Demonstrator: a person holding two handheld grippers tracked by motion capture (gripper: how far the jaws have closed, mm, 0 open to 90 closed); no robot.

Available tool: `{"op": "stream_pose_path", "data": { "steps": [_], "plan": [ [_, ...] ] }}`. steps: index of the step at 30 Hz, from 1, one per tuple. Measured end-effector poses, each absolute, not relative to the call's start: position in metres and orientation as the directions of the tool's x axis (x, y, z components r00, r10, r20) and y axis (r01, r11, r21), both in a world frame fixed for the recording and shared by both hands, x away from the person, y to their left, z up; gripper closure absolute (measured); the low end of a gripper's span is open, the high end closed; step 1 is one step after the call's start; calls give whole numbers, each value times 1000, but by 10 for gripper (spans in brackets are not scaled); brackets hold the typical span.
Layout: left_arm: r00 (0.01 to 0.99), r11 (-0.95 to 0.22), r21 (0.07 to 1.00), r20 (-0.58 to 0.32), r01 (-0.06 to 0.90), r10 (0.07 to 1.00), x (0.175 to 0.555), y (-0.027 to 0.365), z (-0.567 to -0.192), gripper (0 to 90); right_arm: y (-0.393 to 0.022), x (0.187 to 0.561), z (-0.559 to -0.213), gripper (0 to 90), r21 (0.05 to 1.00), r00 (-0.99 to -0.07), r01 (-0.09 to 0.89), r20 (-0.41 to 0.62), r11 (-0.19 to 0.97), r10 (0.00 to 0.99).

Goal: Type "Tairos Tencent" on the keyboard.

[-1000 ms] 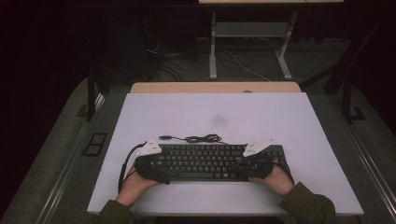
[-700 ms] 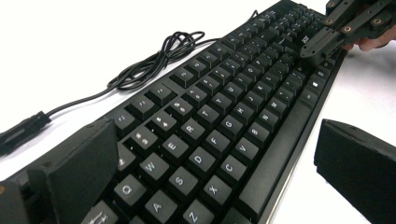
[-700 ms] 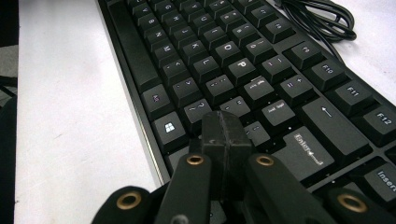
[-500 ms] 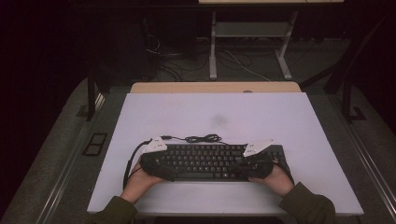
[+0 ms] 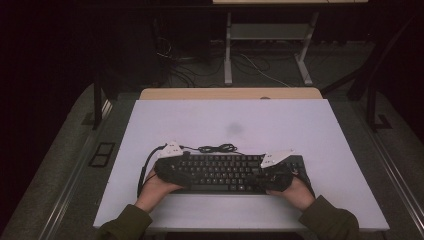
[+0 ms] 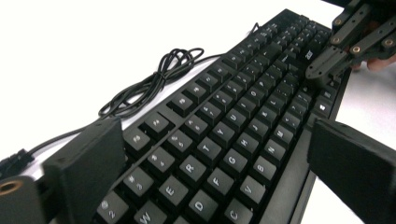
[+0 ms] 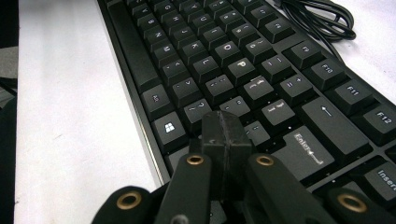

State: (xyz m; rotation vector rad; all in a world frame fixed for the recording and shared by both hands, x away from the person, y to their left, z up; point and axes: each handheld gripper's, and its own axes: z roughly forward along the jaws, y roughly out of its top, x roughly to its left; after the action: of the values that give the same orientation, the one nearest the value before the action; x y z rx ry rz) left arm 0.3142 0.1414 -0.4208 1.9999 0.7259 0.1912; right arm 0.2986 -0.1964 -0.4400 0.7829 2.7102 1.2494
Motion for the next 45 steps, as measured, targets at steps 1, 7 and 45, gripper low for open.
{"op": "stream_pose_path", "data": {
  "steps": [1,7,45],
  "plan": [
    [810,-358,837,-158,413,564,314,141,-421,69,-196,299,-440,895,725,-870,423,156,544,468],
    [814,-363,834,-162,415,557,321,136,-419,148,-197,299,-440,895,725,-870,424,157,544,468],
    [819,-473,739,-183,479,543,335,120,-431,892,-197,299,-440,895,726,-870,423,158,542,466]
  ]
}}
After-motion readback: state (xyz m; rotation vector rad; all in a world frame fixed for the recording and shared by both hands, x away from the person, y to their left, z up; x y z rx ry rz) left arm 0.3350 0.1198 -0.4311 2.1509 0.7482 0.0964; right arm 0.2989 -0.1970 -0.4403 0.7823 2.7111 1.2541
